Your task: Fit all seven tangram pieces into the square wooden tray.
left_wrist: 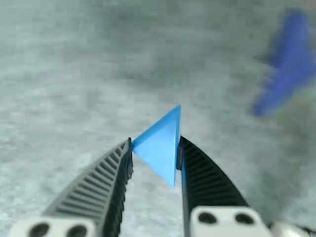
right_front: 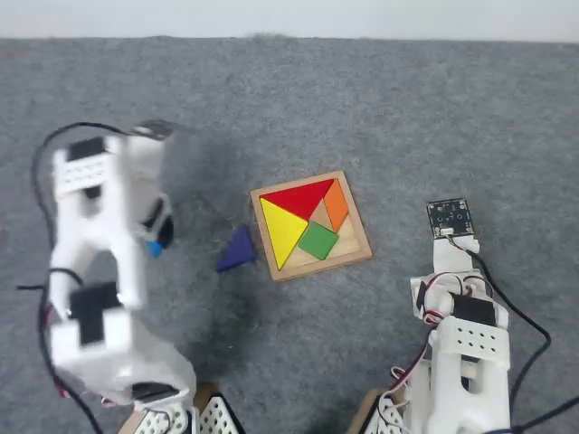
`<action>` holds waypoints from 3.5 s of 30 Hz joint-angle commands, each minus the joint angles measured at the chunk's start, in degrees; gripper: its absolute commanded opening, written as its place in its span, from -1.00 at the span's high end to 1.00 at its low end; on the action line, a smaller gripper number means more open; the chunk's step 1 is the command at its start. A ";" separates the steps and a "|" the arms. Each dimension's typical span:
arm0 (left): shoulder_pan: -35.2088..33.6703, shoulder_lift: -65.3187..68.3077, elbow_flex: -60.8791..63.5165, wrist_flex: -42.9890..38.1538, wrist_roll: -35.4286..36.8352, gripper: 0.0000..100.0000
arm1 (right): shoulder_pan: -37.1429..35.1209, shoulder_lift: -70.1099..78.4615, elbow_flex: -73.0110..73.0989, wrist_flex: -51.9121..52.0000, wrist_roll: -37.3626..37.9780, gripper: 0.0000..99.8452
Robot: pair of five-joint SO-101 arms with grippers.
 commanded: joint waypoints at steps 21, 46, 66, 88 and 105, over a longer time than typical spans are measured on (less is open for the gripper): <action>45.27 -0.70 4.97 -15.21 14.15 0.78 | -0.57 -1.71 -0.44 -1.01 -0.62 0.97; 31.56 -12.66 4.79 -10.73 10.11 0.57 | -0.66 -1.71 -0.53 -1.01 -0.44 0.97; 18.55 -6.59 16.31 -19.16 4.13 0.57 | -0.66 -1.27 -0.53 -1.27 -0.70 0.97; 25.67 -5.80 24.84 -27.25 5.63 0.57 | -0.75 -1.36 -0.53 -1.27 -0.70 0.97; 24.18 -4.13 13.93 -17.41 5.54 0.82 | -0.75 -1.54 -0.53 -1.27 -0.70 0.97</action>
